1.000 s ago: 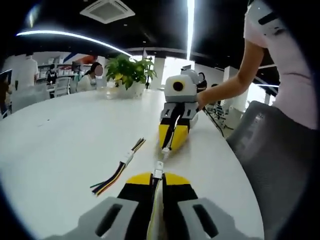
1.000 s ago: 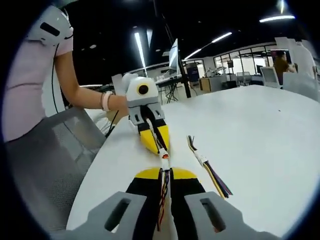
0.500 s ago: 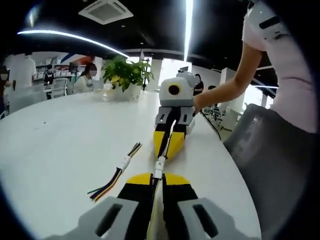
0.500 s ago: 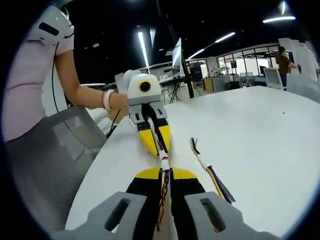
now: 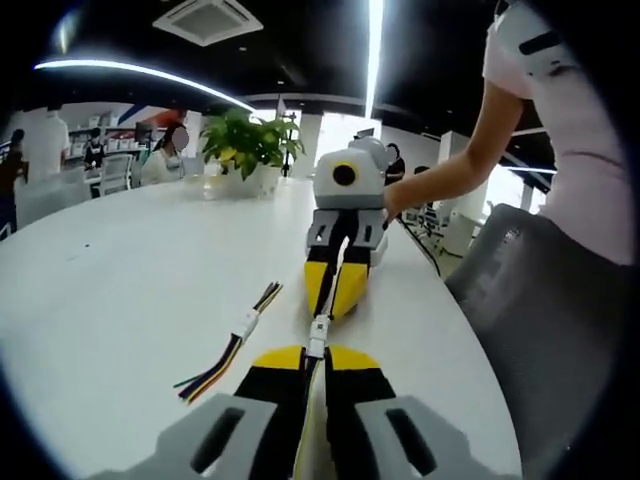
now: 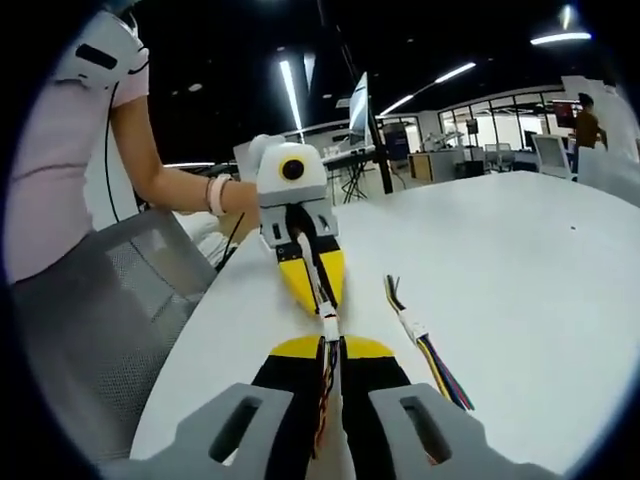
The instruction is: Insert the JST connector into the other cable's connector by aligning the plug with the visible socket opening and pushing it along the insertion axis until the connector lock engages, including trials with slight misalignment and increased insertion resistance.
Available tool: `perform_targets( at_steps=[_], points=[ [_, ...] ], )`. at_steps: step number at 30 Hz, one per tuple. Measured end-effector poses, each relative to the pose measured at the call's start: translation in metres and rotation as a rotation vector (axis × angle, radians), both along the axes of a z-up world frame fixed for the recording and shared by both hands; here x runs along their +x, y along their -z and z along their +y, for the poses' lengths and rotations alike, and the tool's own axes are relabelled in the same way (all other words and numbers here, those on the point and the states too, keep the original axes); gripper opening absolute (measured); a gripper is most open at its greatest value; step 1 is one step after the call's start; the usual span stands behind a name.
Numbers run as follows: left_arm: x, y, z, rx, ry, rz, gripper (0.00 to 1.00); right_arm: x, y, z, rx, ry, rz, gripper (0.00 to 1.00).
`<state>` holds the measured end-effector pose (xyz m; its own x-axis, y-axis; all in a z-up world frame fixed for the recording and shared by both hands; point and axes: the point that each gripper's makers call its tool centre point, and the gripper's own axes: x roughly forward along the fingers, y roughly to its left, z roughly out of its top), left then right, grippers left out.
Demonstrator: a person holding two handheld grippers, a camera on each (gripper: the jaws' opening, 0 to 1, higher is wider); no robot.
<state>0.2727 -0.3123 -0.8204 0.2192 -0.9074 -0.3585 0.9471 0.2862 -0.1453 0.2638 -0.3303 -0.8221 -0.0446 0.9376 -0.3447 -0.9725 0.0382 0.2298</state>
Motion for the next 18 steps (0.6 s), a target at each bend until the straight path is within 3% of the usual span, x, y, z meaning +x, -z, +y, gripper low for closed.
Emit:
perform_targets(
  at_steps=[18],
  points=[
    [-0.0029, -0.0017, -0.0006, 0.025, 0.040, -0.005, 0.01, -0.0039, 0.0079, -0.0008, -0.058, -0.056, -0.009, 0.03]
  ],
)
